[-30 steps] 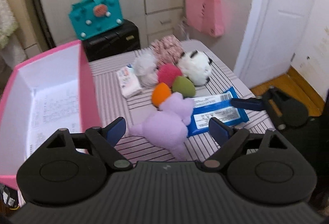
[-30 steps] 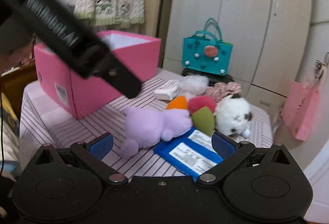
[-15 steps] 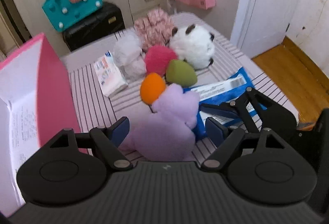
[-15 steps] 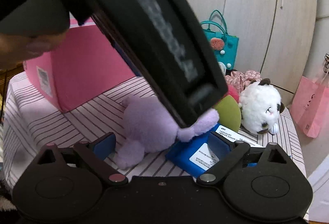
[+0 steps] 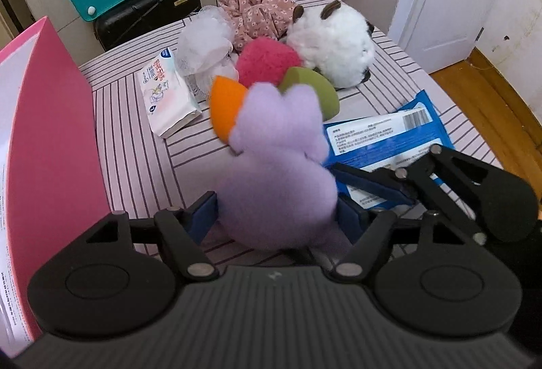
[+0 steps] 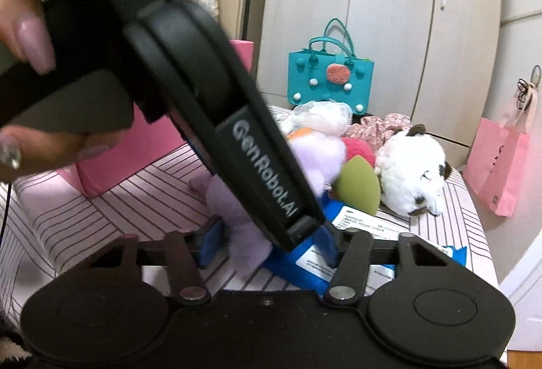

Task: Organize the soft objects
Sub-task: 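Close the left tool on the lilac plush bunny, then lift the bunny with the left tool and carry it over the pink box, then open the left tool to drop the bunny into the box, then withdraw the left tool from the box toward the blue wipe packet, then lower the left tool and close it on the blue wipe packet, then lift the blue wipe packet with the left tool and carry it over the box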

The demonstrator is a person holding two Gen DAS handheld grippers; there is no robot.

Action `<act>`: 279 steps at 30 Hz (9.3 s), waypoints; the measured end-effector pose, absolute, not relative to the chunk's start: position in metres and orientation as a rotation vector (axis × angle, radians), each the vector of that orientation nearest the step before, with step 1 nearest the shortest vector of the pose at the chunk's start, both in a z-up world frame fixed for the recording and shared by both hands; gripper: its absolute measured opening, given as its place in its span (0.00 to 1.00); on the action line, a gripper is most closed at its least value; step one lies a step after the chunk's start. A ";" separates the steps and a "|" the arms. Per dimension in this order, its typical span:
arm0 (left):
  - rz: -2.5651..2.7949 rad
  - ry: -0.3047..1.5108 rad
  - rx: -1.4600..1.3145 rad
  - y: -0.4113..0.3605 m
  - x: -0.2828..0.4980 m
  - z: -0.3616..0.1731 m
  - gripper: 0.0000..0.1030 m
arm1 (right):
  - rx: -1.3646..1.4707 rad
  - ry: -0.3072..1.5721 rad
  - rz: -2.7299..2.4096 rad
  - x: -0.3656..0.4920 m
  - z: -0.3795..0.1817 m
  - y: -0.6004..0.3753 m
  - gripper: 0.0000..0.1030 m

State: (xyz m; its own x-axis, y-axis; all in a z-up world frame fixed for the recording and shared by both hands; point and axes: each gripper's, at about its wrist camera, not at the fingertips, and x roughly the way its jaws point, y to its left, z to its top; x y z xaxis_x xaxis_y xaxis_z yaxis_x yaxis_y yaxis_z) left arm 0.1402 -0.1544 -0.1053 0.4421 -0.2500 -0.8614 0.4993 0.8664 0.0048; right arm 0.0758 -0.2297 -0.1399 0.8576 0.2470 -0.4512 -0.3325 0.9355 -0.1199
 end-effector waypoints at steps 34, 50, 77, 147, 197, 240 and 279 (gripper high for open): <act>-0.492 1.056 0.268 -0.140 0.109 -0.081 0.59 | 0.036 0.564 0.428 0.056 -0.106 -0.247 0.38; -0.526 1.148 0.201 -0.114 0.075 -0.053 0.59 | -0.011 0.667 0.523 0.028 -0.072 -0.231 0.38; -0.376 0.972 0.044 -0.014 0.015 0.031 0.60 | -0.217 0.503 0.729 0.000 0.011 -0.154 0.37; -0.202 1.032 -0.068 0.082 0.196 -0.007 0.59 | -0.390 0.598 0.542 0.164 0.020 -0.120 0.46; -0.499 0.892 0.278 -0.049 -0.001 -0.012 0.91 | -0.207 0.607 0.436 -0.048 -0.032 -0.253 0.60; -0.604 0.861 0.056 -0.148 0.112 -0.111 0.76 | 0.096 0.576 0.274 0.059 -0.139 -0.371 0.71; -0.566 0.852 -0.074 -0.145 0.092 -0.121 0.38 | 0.082 0.539 0.206 0.060 -0.122 -0.337 0.36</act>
State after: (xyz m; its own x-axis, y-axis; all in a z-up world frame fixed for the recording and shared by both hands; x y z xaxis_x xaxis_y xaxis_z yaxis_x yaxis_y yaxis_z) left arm 0.0924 -0.1450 -0.1206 0.5209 -0.5009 -0.6913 0.4434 0.8507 -0.2823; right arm 0.0598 -0.3372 -0.1222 0.8381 0.2162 -0.5008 -0.1731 0.9761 0.1317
